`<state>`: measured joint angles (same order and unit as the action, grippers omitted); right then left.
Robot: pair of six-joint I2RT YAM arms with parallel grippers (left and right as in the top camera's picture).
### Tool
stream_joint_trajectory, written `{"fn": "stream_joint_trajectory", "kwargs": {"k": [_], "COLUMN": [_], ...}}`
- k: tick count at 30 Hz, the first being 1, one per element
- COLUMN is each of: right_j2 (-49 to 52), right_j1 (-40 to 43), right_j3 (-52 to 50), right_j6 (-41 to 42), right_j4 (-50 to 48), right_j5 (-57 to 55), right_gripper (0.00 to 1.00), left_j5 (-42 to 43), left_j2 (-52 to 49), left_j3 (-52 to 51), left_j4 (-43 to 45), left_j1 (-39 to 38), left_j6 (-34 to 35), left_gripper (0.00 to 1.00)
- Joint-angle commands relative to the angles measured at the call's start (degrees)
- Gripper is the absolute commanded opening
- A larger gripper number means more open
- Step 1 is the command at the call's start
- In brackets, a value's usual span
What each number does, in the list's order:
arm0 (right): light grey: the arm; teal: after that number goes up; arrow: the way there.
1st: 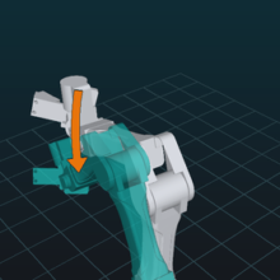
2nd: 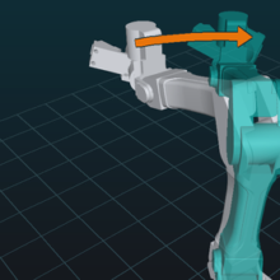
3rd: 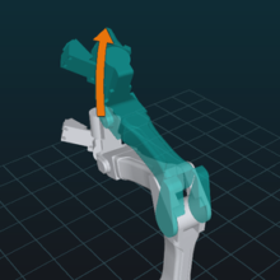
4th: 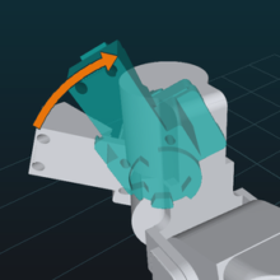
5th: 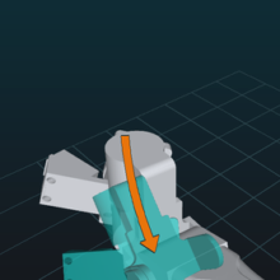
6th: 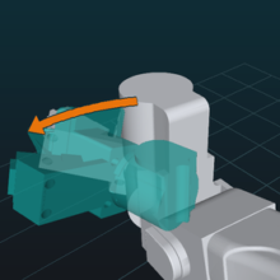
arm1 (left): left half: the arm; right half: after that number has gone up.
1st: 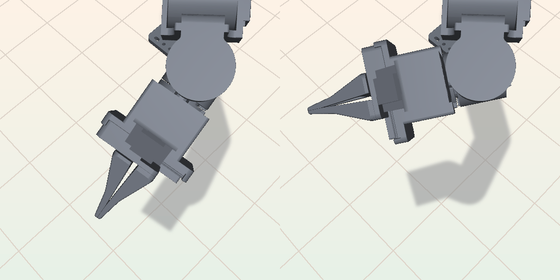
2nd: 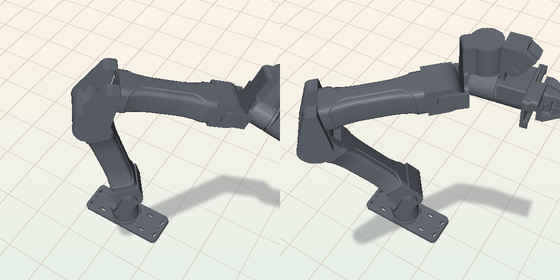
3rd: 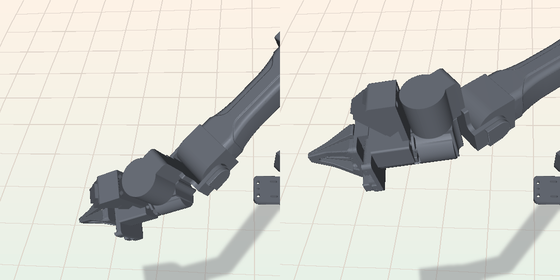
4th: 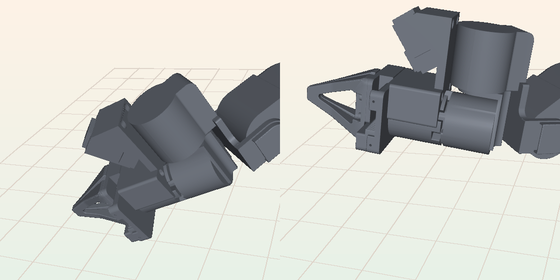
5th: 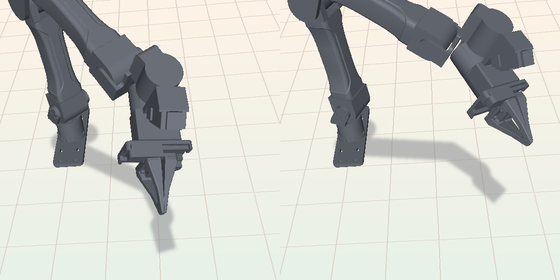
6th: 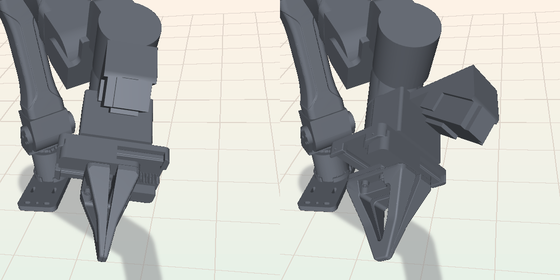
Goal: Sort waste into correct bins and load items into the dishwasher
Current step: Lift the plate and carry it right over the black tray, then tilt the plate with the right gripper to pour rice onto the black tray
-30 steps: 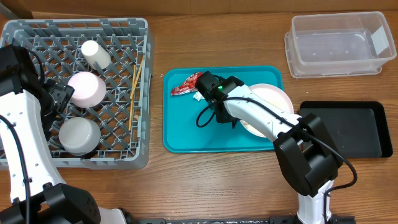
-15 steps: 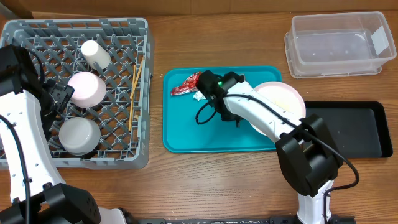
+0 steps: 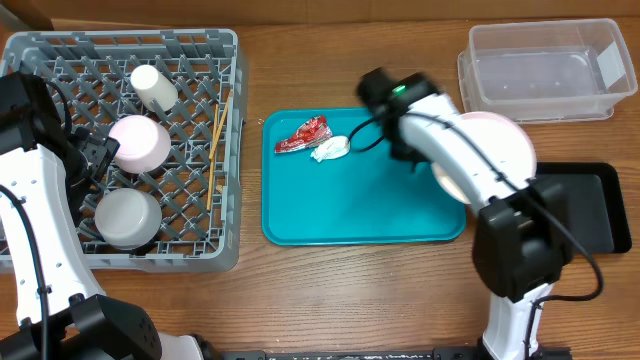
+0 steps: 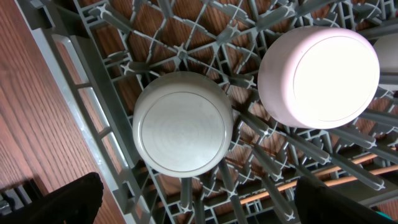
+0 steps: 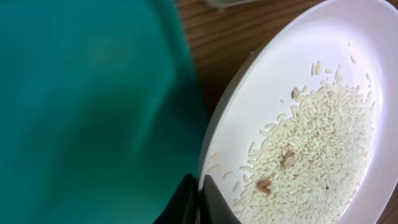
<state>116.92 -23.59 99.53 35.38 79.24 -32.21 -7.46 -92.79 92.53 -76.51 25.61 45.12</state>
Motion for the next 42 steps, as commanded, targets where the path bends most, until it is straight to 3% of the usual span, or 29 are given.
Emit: {"fn": "stream_joint_trajectory", "kwargs": {"k": [1, 10, 18, 42], "right_j2": [-5.16, -12.59, -13.05, -13.03], "right_j1": [5.05, 20.83, 31.65, 49.70], "right_j3": [1.88, 1.88, 1.81, 1.77], "right_j6": [0.90, -2.49, -2.82, -5.90], "right_j4": [-0.07, -6.69, -8.74, -10.73], "right_j5": [-1.03, 14.75, 23.52, 53.96], "right_gripper": [0.04, 0.04, 0.04, 0.04], "left_j5": [0.02, 0.02, 0.02, 0.02], "left_j2": [0.22, 0.22, 0.22, 0.22], "left_j3": [0.20, 0.20, 0.20, 0.20], "left_j4": [0.07, 0.07, 0.07, 0.07], "left_j1": [0.22, 0.22, 0.22, 0.22], "left_j6": [1.38, 1.38, 1.38, 1.38], "left_gripper": [1.00, 1.00, 1.00, 1.00]}}
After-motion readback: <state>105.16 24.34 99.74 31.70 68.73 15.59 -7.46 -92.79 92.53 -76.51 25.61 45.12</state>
